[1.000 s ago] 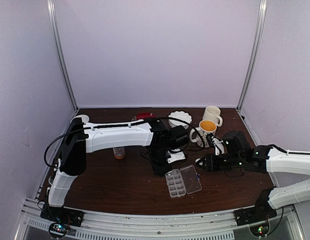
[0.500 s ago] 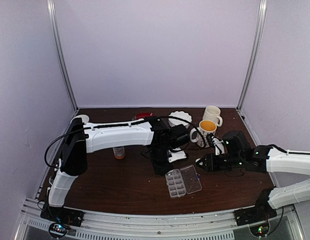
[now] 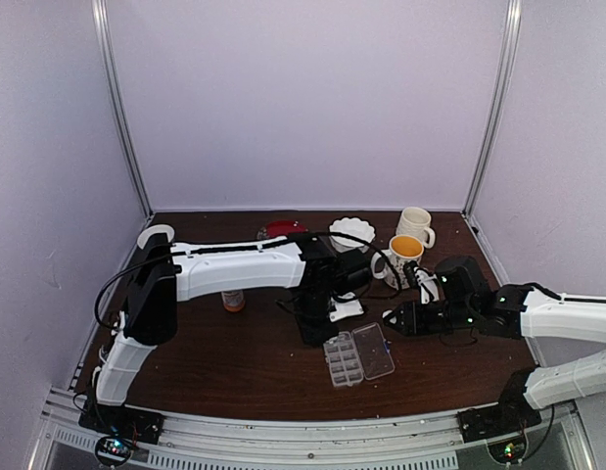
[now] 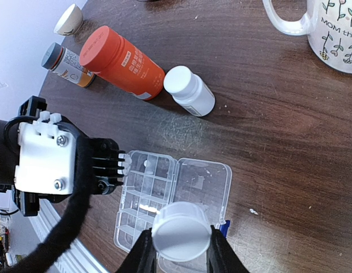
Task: Sort the pills into containers
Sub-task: Pour the pill into the compartment of the pill container.
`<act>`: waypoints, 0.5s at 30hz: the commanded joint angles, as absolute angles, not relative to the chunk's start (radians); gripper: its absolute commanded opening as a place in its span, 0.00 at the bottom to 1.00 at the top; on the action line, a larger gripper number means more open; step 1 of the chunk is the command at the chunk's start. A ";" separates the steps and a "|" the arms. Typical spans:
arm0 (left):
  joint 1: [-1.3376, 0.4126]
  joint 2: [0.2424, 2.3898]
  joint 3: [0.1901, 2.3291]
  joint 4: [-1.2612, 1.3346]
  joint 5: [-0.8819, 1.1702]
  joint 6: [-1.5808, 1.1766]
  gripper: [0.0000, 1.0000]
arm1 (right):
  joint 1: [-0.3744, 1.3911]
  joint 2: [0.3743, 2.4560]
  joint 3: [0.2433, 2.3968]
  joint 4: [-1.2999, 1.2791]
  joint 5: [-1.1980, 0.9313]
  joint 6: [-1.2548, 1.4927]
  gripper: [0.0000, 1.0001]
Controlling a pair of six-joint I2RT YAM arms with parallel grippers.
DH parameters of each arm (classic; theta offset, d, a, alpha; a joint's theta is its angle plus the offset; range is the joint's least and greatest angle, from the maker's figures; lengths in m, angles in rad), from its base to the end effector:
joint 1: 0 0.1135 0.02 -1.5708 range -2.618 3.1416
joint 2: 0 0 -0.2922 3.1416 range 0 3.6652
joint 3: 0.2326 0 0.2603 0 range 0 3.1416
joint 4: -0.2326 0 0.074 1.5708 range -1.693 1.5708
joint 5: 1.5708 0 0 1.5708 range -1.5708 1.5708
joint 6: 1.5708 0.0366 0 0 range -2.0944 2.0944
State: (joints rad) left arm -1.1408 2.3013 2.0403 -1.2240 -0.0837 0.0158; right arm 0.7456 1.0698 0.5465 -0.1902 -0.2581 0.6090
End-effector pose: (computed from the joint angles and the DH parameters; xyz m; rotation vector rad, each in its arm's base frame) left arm 0.2048 -0.4392 0.2137 1.6485 2.5354 0.0379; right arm 0.1492 0.1505 0.2236 -0.3132 2.4428 0.9527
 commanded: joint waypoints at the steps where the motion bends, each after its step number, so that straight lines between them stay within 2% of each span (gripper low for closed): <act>1: -1.144 2.268 2.042 -1.221 -0.099 0.003 0.12 | 0.739 1.062 0.553 -0.191 -0.254 0.610 0.09; 3: -1.142 2.263 1.998 -1.176 -0.089 0.013 0.13 | 0.739 1.067 0.551 -0.182 -0.257 0.611 0.09; 7: -1.141 2.335 2.073 -1.268 -0.100 0.015 0.10 | 0.739 1.072 0.560 -0.186 -0.268 0.610 0.09; 12: -1.138 2.285 2.015 -1.180 -0.092 0.018 0.12 | 0.738 1.064 0.557 -0.190 -0.255 0.603 0.09; 15: -1.139 2.321 2.078 -1.260 -0.102 0.015 0.11 | 0.737 1.067 0.571 -0.208 -0.256 0.596 0.09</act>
